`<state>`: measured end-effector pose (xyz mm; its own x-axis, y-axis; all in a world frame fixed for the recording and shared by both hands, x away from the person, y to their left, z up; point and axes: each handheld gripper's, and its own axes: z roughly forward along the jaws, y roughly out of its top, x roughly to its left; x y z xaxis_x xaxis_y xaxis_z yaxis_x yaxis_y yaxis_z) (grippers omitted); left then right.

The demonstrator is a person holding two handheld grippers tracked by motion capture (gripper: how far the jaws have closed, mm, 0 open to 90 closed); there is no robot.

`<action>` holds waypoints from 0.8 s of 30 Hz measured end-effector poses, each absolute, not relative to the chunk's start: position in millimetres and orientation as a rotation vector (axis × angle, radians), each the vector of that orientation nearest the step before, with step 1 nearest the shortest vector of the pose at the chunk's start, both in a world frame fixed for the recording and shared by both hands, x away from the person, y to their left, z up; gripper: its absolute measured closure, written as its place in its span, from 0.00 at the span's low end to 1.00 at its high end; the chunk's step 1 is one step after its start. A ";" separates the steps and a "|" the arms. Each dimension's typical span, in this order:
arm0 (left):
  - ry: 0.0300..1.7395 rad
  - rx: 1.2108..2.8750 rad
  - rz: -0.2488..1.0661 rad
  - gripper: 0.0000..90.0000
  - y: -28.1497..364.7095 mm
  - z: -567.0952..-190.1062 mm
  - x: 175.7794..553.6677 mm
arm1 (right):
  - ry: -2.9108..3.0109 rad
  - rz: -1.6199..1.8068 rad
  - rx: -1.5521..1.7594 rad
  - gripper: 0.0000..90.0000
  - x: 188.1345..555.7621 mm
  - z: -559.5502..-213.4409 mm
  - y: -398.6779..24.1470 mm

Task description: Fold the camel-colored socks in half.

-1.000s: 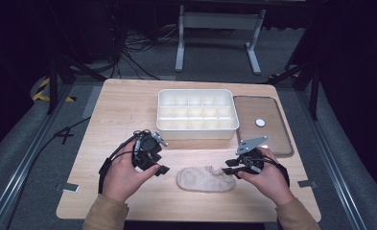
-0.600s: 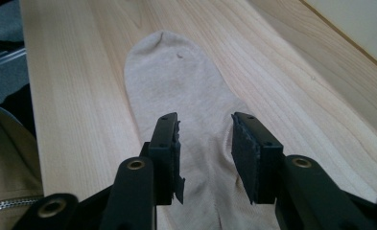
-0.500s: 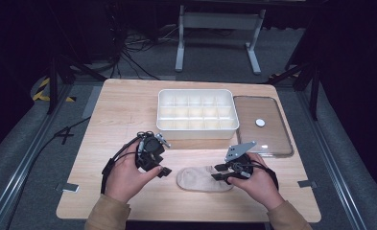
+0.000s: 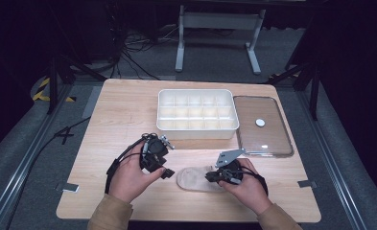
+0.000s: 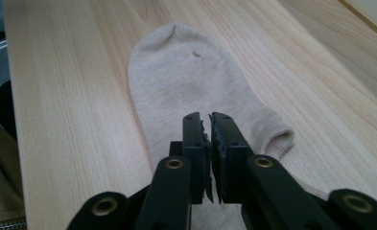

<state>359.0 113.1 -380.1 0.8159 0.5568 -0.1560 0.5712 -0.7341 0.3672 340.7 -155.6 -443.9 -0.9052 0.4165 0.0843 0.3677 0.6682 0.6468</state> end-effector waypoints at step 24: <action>0.911 2.519 -0.100 0.68 91.2 -418.9 361.1 | 2.847 1.008 0.568 0.98 346.1 -463.5 -153.6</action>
<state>361.1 91.2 -418.9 0.7784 0.5889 -0.2177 0.6221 -0.6766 0.3939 346.1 -153.6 -463.5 -0.9295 0.3643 0.0583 0.3198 0.7167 0.6197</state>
